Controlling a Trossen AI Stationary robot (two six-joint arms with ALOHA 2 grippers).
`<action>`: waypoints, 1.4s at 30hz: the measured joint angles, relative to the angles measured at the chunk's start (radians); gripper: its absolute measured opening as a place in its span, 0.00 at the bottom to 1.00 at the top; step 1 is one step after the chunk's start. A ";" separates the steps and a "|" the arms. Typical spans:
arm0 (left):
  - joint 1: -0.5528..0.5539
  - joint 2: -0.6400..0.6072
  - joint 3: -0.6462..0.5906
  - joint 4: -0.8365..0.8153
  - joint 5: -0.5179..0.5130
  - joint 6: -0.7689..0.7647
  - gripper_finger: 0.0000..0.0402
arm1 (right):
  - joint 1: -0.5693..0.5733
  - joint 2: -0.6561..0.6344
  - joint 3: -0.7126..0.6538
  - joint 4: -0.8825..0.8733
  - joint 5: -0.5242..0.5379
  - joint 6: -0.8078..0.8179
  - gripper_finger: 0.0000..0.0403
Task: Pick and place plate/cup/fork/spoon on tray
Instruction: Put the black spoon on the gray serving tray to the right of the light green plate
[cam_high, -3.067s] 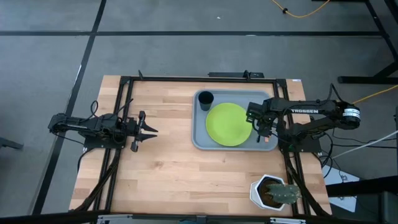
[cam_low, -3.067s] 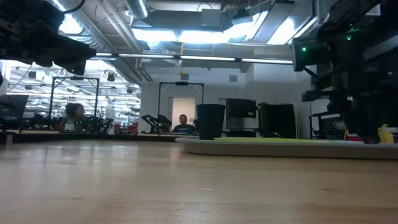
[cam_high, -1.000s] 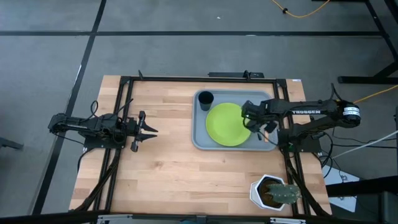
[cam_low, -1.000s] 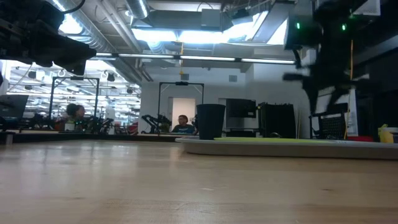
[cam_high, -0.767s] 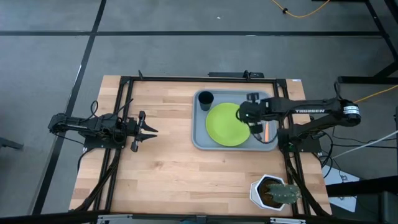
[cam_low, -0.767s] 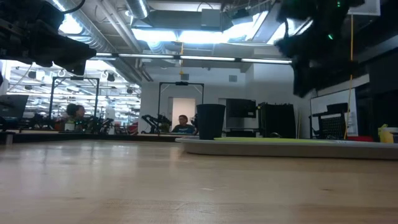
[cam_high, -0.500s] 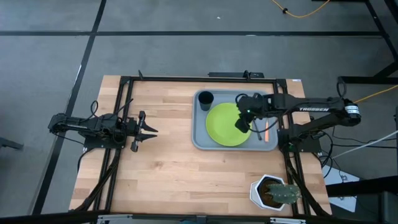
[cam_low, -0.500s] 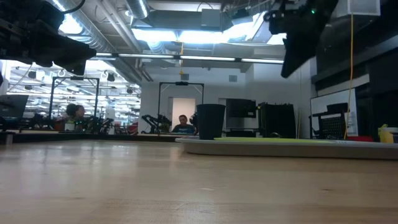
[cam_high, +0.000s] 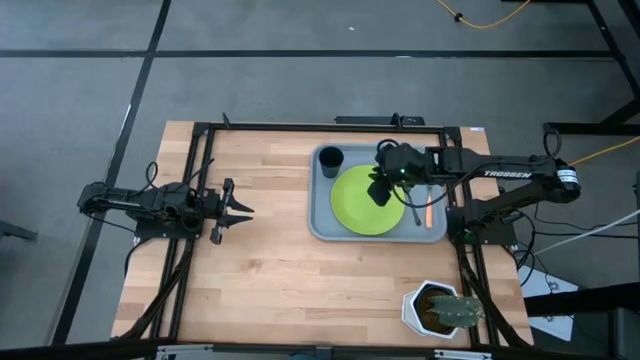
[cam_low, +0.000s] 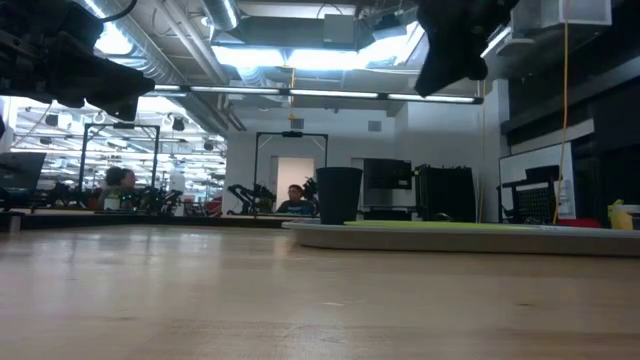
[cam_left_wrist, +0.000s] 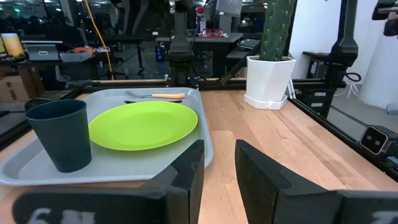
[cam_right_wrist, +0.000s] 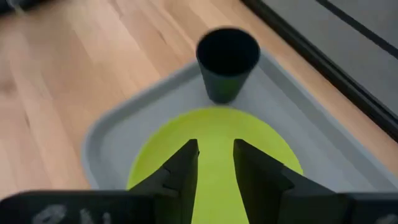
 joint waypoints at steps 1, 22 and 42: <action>0.000 0.000 0.000 0.000 0.000 0.000 0.21 | 0.000 0.000 0.000 0.017 0.000 0.013 0.27; 0.000 0.000 0.000 0.000 0.000 0.000 0.21 | -0.007 -0.006 -0.418 0.037 0.161 0.733 0.27; 0.000 0.000 0.000 0.000 0.000 0.000 0.21 | -0.013 -0.020 -0.486 -0.165 0.087 0.883 0.27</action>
